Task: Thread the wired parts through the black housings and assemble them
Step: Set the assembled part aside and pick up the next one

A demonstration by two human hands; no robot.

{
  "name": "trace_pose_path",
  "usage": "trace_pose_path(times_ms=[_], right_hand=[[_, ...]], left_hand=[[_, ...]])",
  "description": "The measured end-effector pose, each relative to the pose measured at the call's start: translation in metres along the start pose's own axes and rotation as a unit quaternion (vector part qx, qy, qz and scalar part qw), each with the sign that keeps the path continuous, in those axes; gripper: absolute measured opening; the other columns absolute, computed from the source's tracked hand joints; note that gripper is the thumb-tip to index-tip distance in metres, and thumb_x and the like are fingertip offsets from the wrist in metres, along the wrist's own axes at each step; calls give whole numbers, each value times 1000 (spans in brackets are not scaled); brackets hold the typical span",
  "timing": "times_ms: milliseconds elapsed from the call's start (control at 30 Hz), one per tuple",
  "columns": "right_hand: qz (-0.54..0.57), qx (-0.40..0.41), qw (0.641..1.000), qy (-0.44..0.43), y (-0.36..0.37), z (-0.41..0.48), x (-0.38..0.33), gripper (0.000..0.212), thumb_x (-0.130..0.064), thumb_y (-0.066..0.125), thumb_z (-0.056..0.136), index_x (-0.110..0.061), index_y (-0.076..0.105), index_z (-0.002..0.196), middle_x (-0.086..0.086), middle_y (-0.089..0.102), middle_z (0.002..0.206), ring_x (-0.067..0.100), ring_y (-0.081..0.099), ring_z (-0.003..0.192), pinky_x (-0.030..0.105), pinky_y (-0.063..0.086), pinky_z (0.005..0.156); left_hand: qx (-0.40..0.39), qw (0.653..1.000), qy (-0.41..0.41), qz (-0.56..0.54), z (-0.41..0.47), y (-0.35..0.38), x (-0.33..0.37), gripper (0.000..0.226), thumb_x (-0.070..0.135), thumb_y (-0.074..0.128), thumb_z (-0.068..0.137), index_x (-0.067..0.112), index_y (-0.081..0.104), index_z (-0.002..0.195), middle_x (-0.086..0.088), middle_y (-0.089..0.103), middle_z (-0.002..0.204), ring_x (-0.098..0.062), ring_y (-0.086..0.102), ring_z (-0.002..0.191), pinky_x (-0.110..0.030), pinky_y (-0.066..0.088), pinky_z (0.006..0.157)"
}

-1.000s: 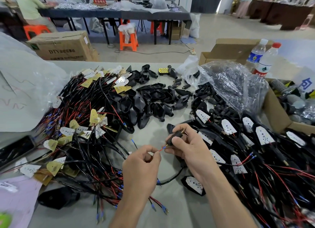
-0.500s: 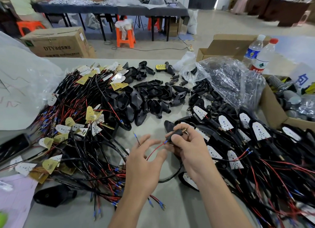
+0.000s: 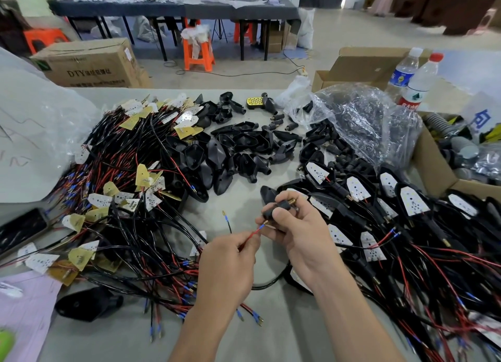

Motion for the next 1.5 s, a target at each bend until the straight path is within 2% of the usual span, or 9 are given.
trace_pose_path(times_ms=[300,567,733,900,967,1033,1167,1367,1500], right_hand=[[-105,-50,993,-8,3,-7,-9,27,15,50,94,-10,59,102,15,68,91,29,72,85,32,60,74],[-103,-85,991,-9,3,-9,-9,32,13,53,89,-16,64,95,17,69,96,33,70,94,41,60,83],[-139,-83,987,-14,6,-10,-2,30,11,55,81,-15,66,92,20,71,96,26,69,88,35,59,82],[-129,-31,990,-45,4,-10,1,30,9,68,70,-19,70,82,17,71,86,27,64,80,35,58,80],[-119,-2,992,-37,-1,-11,2,32,8,72,63,-22,69,73,15,71,82,28,64,76,37,57,77],[-122,27,992,-32,-6,-11,1,32,7,73,59,-23,68,67,12,71,79,27,64,72,36,55,72],[-101,56,993,-34,-14,-13,-6,32,8,71,58,-23,66,64,9,69,75,25,60,68,29,54,63],[-68,34,997,-29,-11,-13,-7,31,9,71,61,-20,66,68,11,69,78,26,65,71,31,57,68],[-72,-6,997,-3,0,-16,4,28,9,70,66,-18,67,74,16,72,82,26,70,79,31,58,72]], left_hand=[[7,999,-8,53,-2,-2,0,27,33,57,97,23,51,72,3,42,53,-19,38,52,-38,34,53],[21,993,-30,116,-2,-4,2,43,27,60,97,22,46,57,-1,41,49,-24,46,57,-38,33,54],[23,995,-23,98,0,-3,7,45,24,62,94,31,47,53,1,35,46,-22,38,54,-36,25,53],[1,998,15,54,0,1,11,20,32,59,92,42,64,75,10,54,55,-14,50,55,-21,33,50],[-45,999,-16,-19,-1,4,5,28,31,63,85,46,73,107,24,65,68,-1,62,68,-13,45,65],[-88,989,-55,-103,-2,6,-1,45,35,64,76,44,72,119,24,74,95,3,68,88,-30,55,90],[-32,990,-57,-124,-5,-5,-9,20,37,72,78,49,77,93,39,59,121,-2,60,78,-31,50,82],[26,989,-76,-126,-6,-10,-20,27,21,81,85,42,79,68,40,64,109,5,62,92,-27,46,84],[34,992,-54,-112,-5,-7,-8,25,24,82,83,43,78,67,38,65,109,12,59,102,-10,41,81]])
Point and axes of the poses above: each hand's wrist, its own z-axis towards the middle knuckle, its own y-axis out of the palm, x = y × z, the point moved 7 cm from there along z, towards the middle knuckle
